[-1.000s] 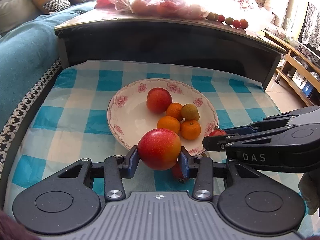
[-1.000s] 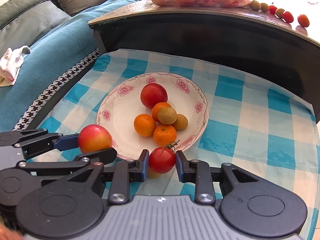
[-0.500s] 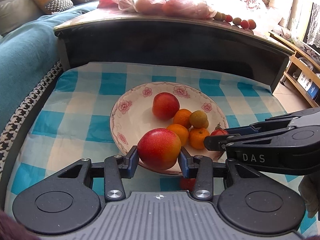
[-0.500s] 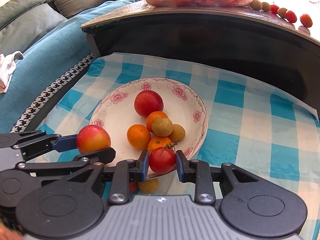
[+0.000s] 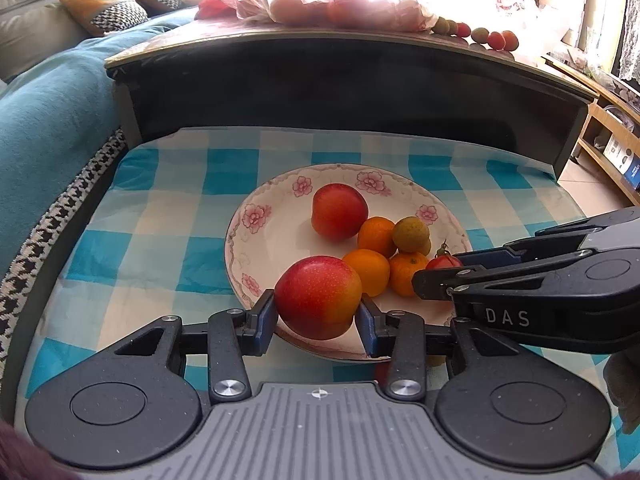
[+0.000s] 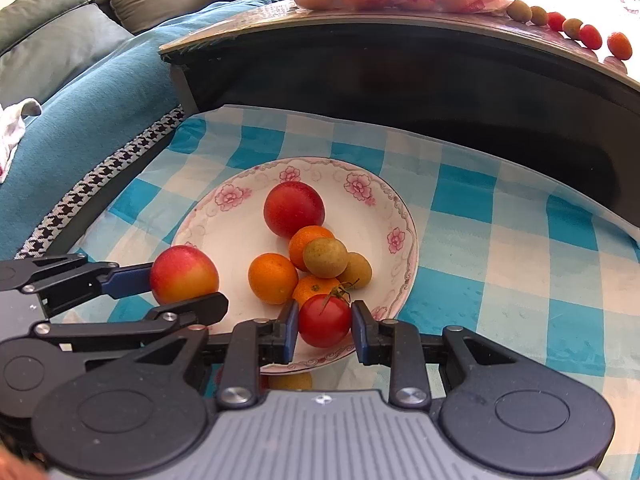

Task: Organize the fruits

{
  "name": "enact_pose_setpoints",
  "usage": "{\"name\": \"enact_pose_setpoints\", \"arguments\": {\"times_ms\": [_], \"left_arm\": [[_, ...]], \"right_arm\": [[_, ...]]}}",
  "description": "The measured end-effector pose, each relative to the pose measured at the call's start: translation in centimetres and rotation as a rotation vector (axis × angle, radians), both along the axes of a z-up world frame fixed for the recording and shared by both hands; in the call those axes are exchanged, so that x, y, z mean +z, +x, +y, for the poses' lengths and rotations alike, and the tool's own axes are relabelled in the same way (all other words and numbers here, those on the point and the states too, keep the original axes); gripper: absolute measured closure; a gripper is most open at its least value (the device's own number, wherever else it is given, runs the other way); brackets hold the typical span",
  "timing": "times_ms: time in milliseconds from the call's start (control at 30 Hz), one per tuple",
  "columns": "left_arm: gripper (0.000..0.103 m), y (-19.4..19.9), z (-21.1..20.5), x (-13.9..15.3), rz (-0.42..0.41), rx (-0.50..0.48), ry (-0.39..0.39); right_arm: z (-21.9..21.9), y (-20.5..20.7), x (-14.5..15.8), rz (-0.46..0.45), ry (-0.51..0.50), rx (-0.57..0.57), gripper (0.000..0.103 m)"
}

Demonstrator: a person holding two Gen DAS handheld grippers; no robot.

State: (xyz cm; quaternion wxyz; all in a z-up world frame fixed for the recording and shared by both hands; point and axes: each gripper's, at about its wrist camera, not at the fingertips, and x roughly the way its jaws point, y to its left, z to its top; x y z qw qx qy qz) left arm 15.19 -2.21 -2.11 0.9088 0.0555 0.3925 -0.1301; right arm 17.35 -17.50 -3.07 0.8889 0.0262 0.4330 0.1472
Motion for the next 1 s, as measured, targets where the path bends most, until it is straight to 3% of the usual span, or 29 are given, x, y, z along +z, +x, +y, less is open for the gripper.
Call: {"name": "enact_pose_setpoints", "arguments": {"times_ms": [600, 1000], "left_arm": [[0.053, 0.47, -0.58, -0.63, -0.037, 0.005, 0.059], [0.044, 0.47, -0.25, -0.19, -0.061, 0.028, 0.066]], "right_arm": [[0.55, 0.74, -0.70, -0.024, -0.032, 0.008, 0.061], [0.39, 0.64, -0.40, -0.034, -0.026, -0.010, 0.060]]}}
